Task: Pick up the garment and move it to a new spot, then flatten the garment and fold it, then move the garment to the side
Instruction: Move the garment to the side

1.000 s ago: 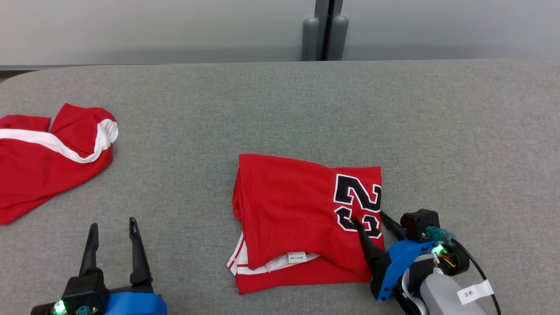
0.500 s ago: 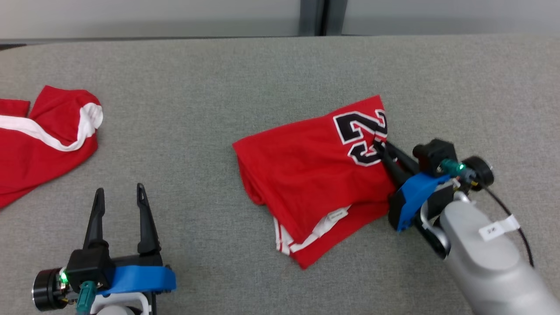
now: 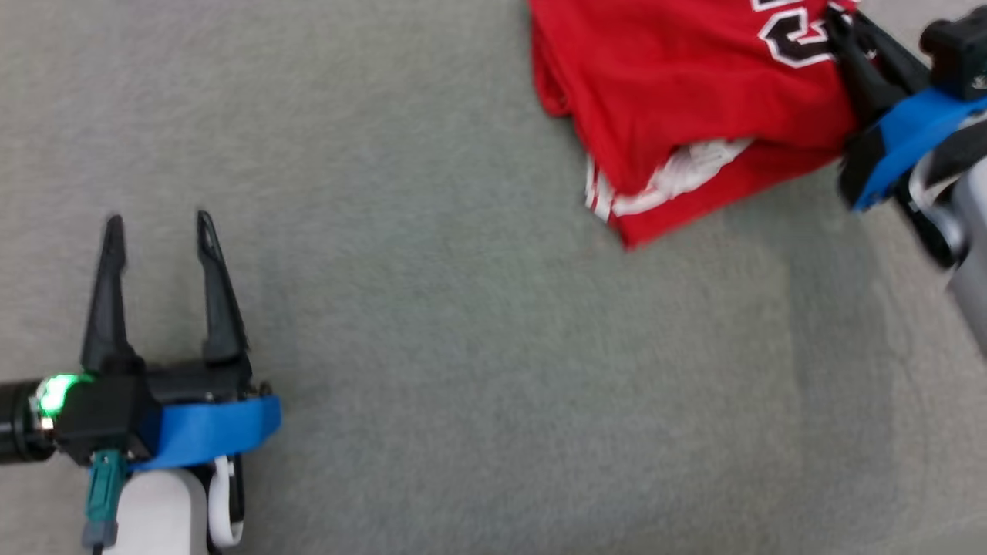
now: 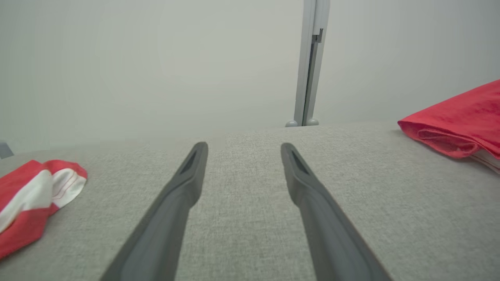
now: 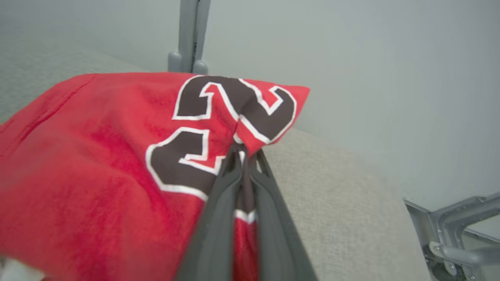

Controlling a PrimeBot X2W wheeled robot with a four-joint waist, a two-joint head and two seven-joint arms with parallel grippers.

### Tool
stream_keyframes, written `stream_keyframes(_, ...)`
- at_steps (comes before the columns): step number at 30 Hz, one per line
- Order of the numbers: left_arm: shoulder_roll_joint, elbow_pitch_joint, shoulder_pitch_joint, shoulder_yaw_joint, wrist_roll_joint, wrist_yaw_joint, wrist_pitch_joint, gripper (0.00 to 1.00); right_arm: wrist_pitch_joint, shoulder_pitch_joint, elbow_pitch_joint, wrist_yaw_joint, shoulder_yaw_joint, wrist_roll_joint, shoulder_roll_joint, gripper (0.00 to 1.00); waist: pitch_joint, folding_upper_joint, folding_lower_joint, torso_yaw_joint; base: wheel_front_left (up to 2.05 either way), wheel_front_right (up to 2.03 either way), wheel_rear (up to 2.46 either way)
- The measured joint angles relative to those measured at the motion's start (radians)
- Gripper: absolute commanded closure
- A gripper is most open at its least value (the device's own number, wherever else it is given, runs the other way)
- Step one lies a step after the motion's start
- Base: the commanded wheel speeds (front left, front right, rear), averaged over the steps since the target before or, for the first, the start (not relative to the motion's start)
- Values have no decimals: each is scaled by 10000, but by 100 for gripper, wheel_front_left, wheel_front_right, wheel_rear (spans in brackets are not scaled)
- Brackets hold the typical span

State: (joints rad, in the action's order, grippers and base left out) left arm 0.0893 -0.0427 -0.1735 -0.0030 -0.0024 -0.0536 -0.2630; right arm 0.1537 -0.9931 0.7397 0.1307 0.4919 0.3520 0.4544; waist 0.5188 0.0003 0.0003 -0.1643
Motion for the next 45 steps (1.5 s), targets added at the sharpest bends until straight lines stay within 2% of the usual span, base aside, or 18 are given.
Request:
stream_keyframes(6,376,-679,-199,-35,259,-23,4,0,132,-772,416,0,209,533,832,100,695,0,-1,-820,0,0,0)
stream_keyframes(11,667,-1120,-392,-128,456,-15,2,0,165,-1428,943,0,393,800,1530,100,1135,1,0,-1169,0,0,0)
stream_keyframes(20,876,-1440,-462,-209,476,-92,0,0,117,-2542,2289,0,943,1177,1522,100,1433,-1,-2,-1245,0,0,0)
stream_keyframes(21,878,-1452,-464,-228,476,-127,0,0,140,-2667,2499,2,976,1175,1482,36,1454,-2,-3,-1229,0,0,0)
stream_keyframes(22,884,-1455,-472,-253,470,-150,0,0,238,-2793,2685,2,988,1160,1459,0,1470,-1,-3,-1209,0,0,0)
stream_keyframes(29,746,-1053,-542,-428,261,-247,2,0,876,-3196,4199,0,633,713,1302,0,985,-1,-2,-839,0,0,0)
stream_keyframes(33,629,-794,-241,-410,75,-349,4,0,1062,-3028,4155,0,117,792,922,0,372,-3,-4,-610,0,0,0)
stream_keyframes(38,485,-627,329,-311,-171,-491,2,0,1085,-1826,2261,0,-648,696,640,0,-433,-4,-5,-376,0,0,0)
stream_keyframes(45,303,-194,1158,-52,-443,-546,4,0,1089,671,-274,0,-1521,238,-583,0,-1521,-5,-5,67,0,0,0)
